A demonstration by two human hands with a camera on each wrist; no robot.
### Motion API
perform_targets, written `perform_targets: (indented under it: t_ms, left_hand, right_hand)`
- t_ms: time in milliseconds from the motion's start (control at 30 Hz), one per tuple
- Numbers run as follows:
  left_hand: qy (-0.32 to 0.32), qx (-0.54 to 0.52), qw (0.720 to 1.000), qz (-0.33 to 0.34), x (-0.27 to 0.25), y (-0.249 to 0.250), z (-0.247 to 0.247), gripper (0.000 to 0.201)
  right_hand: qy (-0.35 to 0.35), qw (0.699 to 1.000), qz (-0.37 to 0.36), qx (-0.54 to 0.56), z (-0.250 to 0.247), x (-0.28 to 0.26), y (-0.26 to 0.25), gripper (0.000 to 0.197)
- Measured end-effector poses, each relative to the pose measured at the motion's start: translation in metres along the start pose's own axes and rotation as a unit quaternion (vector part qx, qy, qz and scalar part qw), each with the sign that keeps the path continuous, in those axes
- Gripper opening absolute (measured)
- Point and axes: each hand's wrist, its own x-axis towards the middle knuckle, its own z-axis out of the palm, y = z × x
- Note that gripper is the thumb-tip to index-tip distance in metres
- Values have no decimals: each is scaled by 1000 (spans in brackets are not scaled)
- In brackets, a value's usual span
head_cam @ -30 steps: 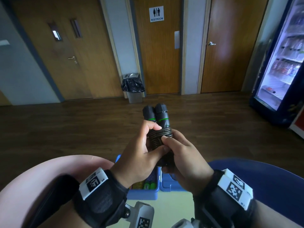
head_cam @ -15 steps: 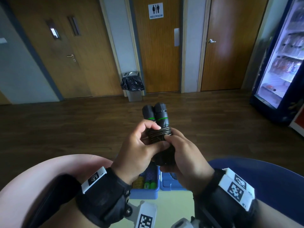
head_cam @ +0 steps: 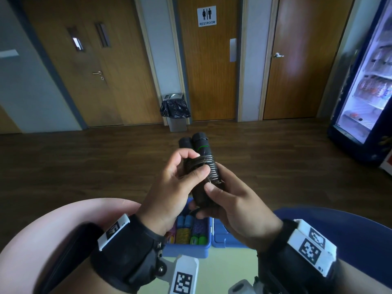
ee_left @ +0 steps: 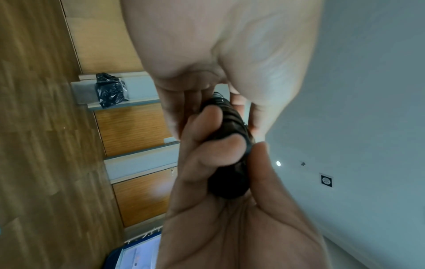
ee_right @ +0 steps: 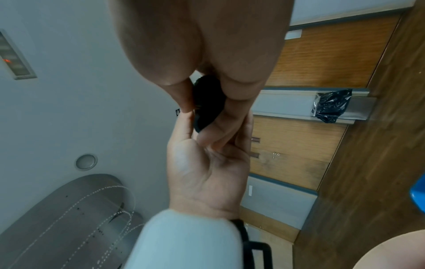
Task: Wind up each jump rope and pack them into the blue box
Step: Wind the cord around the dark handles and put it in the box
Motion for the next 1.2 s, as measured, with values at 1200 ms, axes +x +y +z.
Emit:
perform_targets:
  t_ms: [1200]
  left_hand:
    - [105,41,993,-40,3,-38,28,15]
  right_hand:
    - [191,971,-16,-146,5,2,21,30]
